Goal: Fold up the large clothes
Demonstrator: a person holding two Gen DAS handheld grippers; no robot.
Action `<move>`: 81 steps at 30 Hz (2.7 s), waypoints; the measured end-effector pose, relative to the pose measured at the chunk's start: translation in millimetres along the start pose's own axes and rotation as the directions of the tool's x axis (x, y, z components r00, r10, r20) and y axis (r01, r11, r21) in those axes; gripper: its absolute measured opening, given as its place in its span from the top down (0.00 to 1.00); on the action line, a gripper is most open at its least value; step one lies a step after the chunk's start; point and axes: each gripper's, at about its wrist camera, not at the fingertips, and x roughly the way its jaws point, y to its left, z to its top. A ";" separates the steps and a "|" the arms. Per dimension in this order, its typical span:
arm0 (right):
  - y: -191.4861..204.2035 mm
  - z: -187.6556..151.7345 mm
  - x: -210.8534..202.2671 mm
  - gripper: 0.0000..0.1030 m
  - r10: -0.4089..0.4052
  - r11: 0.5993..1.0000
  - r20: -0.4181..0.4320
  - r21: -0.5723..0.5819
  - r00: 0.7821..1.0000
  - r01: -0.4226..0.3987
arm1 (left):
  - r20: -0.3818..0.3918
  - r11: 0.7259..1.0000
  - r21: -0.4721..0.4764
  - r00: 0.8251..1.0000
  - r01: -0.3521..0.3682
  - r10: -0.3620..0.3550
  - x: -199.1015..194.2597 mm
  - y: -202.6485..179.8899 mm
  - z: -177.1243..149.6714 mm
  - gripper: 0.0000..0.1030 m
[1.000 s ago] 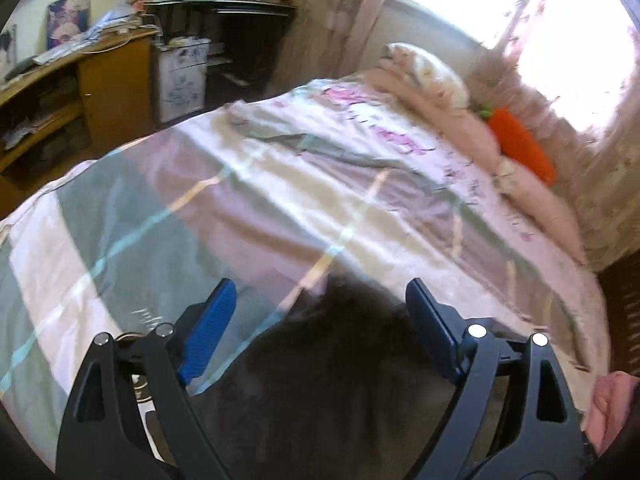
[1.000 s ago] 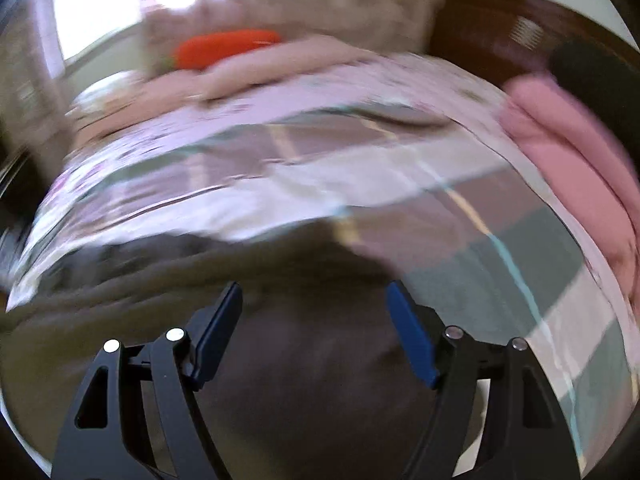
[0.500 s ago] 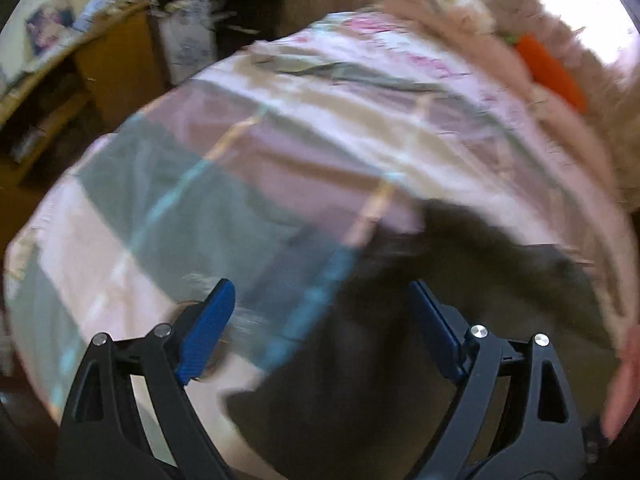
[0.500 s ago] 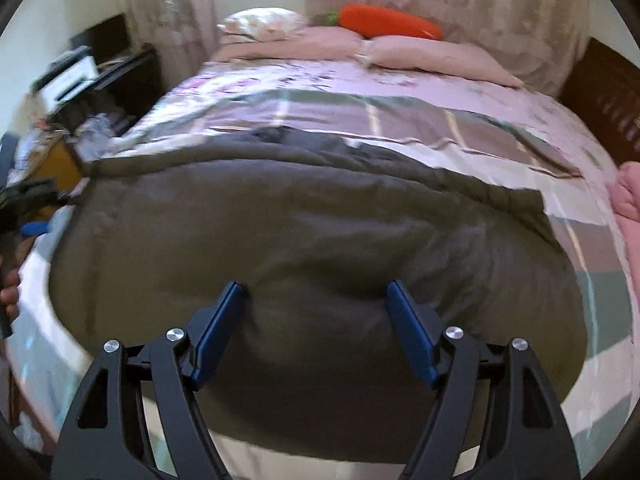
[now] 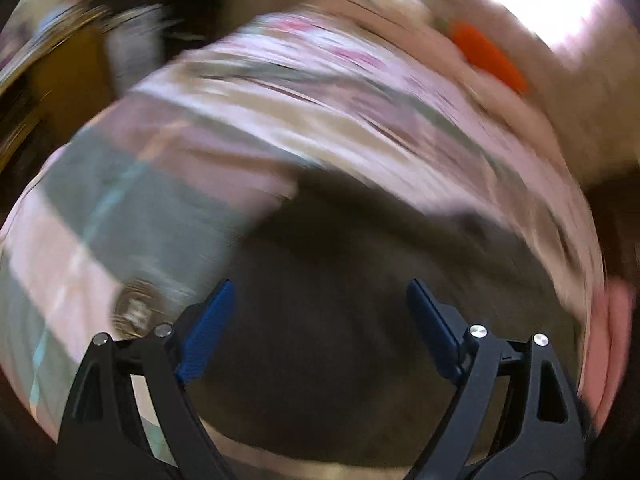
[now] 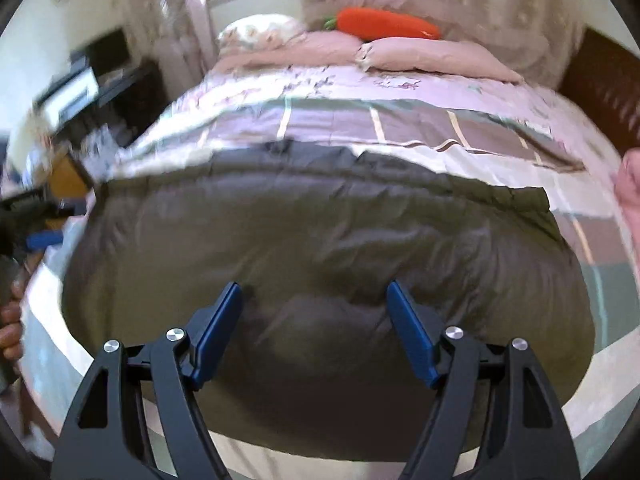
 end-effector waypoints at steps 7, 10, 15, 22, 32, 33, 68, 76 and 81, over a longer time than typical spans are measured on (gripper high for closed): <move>-61.7 -16.5 12.7 0.15 -0.161 0.986 -0.079 0.035 0.984 0.164 | -0.001 0.924 0.364 0.991 -0.121 0.130 23.4 -70.1 -47.4 0.12; -122.2 -26.8 7.2 0.15 -0.183 0.953 -0.129 0.219 0.975 0.208 | -0.029 0.978 0.177 0.993 -0.110 0.117 17.2 -31.4 -25.5 0.12; -135.9 -35.3 -24.4 0.15 -0.131 0.953 -0.059 0.269 0.990 0.142 | -0.030 0.992 0.095 0.996 -0.086 0.089 5.0 -7.7 -14.2 0.12; -161.4 -63.1 -0.1 0.15 -0.220 0.937 -0.208 0.228 0.953 0.266 | -0.099 0.979 0.117 0.978 -0.169 0.181 34.3 8.9 -21.3 0.08; -171.3 -51.7 -65.5 0.12 -0.304 0.826 -0.085 0.472 0.949 0.308 | 0.080 0.985 0.113 0.989 -0.131 0.123 -34.2 -18.7 -19.5 0.09; -155.7 -46.2 -78.1 0.12 -0.297 0.845 -0.041 0.455 0.954 0.282 | 0.112 0.982 0.146 0.988 -0.119 0.103 -50.0 -32.8 -25.2 0.07; 29.6 -78.7 -197.8 0.04 -0.233 0.972 0.251 0.103 0.940 0.213 | 0.410 0.927 0.372 0.904 -0.047 -0.119 -237.8 -86.1 -163.9 0.02; 33.9 -80.8 -199.6 0.04 -0.237 0.971 0.256 0.094 0.937 0.220 | 0.421 0.925 0.375 0.900 -0.057 -0.115 -242.0 -87.6 -167.6 0.02; 34.4 -80.9 -199.5 0.04 -0.238 0.971 0.256 0.094 0.937 0.221 | 0.423 0.925 0.375 0.899 -0.059 -0.115 -244.7 -86.2 -168.3 0.02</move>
